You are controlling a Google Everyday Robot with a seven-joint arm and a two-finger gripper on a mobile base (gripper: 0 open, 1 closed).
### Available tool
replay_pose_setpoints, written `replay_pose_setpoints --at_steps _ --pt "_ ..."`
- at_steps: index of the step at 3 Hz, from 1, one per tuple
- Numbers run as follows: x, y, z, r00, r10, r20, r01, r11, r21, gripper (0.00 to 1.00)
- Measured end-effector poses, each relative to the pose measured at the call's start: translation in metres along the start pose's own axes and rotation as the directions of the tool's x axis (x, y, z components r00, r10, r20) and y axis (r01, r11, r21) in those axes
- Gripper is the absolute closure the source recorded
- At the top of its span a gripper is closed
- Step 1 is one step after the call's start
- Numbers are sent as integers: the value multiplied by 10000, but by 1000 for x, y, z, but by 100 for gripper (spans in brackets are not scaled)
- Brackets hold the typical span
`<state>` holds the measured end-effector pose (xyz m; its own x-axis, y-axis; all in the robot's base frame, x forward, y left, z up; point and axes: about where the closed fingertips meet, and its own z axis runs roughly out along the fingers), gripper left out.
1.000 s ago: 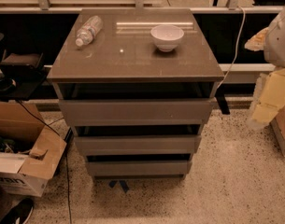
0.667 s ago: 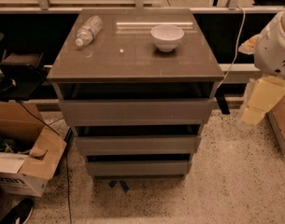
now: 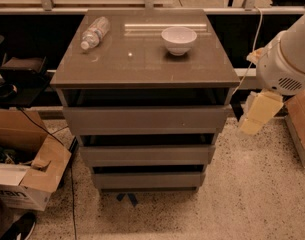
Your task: Open middle drawer
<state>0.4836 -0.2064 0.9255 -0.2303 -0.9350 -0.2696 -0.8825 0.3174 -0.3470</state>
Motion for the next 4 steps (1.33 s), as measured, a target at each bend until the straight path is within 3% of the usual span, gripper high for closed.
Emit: replay_pose_setpoints --at_steps 2,4 --pt "15 20 46 9975 397 -592 -406 9991 -135 0" --pt "26 20 126 9926 1206 -154 -1211 9917 -429 0"
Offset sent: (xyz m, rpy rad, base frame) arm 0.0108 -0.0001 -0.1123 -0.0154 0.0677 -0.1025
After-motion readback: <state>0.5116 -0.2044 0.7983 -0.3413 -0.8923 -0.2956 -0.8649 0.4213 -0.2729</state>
